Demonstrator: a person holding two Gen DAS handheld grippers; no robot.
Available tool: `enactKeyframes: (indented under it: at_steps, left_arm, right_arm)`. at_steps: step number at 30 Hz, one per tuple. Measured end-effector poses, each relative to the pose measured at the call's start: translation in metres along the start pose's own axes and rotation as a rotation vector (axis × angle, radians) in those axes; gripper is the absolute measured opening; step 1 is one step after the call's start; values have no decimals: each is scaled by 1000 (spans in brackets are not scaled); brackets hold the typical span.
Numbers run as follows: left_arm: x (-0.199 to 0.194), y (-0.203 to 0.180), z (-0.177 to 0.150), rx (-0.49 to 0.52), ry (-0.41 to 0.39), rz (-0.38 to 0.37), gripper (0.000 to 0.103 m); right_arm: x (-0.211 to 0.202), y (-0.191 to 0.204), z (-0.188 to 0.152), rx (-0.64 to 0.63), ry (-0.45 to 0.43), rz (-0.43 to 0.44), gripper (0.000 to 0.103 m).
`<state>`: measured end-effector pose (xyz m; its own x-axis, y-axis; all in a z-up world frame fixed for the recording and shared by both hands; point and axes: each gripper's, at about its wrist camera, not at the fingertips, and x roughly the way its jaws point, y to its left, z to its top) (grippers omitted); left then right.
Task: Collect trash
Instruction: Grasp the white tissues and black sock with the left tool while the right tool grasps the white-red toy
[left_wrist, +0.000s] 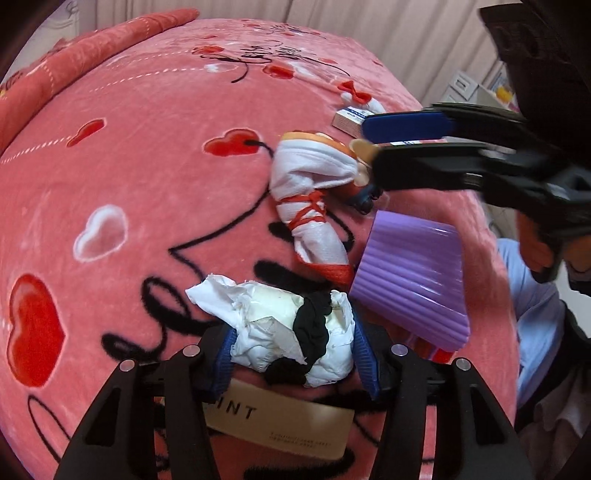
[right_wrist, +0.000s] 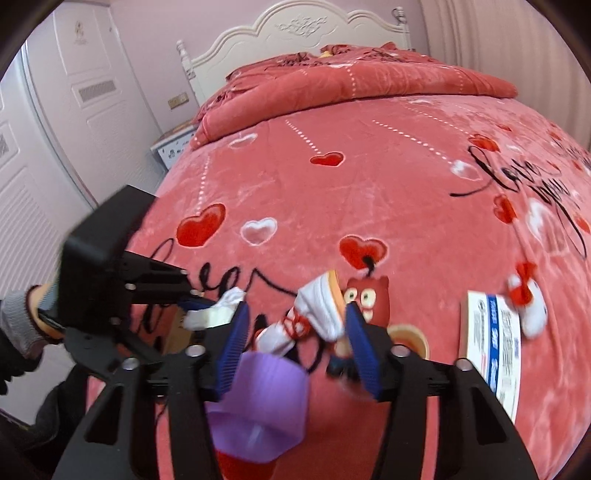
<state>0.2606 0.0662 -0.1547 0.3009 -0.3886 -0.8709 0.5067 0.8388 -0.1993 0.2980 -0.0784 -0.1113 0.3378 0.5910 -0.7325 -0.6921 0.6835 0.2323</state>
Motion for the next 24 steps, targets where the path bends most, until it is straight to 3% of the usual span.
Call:
enactKeyframes:
  at_steps: [3, 8, 14, 24]
  left_arm:
    - [0, 4, 0, -12, -9, -19, 55]
    - [3, 11, 1, -30, -20, -45, 55]
    - [7, 15, 2, -58, -33, -56, 55]
    - [-43, 1, 6, -47, -92, 18, 54]
  right_arm:
    - [16, -2, 5, -34, 28, -19, 47]
    - [40, 1, 0, -95, 82, -21, 14]
    - [45, 2, -3, -96, 69, -9, 9]
    - [-21, 5, 8, -29, -61, 14, 8]
